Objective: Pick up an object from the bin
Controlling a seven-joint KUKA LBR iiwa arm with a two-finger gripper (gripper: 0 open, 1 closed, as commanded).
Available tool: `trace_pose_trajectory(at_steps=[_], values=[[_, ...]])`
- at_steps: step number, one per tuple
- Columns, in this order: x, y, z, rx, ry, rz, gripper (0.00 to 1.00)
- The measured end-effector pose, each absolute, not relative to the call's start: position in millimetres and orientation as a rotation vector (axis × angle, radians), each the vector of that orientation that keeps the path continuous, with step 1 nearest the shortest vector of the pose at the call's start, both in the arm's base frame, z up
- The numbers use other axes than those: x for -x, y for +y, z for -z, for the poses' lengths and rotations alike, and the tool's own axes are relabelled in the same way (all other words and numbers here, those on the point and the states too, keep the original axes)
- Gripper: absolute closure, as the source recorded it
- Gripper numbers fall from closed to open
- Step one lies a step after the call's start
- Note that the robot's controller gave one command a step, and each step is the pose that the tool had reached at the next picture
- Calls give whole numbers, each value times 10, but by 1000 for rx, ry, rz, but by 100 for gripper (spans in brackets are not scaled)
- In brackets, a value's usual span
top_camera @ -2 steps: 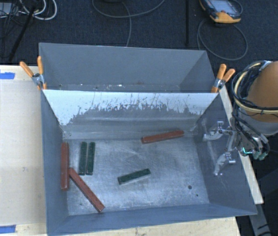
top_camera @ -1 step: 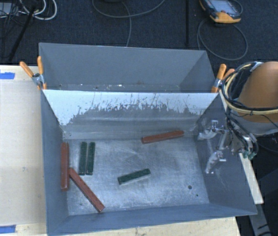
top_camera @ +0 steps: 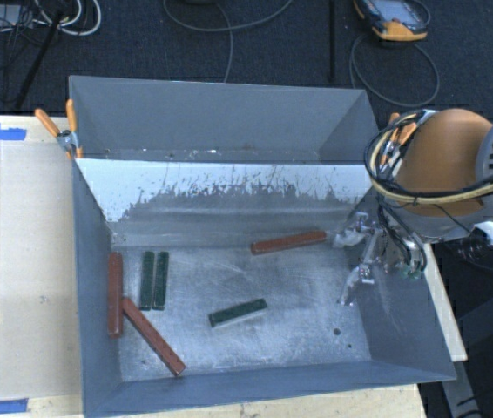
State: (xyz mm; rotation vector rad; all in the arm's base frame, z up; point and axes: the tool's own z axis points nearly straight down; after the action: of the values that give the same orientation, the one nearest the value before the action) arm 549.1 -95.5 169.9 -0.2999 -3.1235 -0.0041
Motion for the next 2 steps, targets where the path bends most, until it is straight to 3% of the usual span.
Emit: trace_pose_trajectory(at_steps=[2], values=[[-5670,-417,-954,-62,-3134,5,0]])
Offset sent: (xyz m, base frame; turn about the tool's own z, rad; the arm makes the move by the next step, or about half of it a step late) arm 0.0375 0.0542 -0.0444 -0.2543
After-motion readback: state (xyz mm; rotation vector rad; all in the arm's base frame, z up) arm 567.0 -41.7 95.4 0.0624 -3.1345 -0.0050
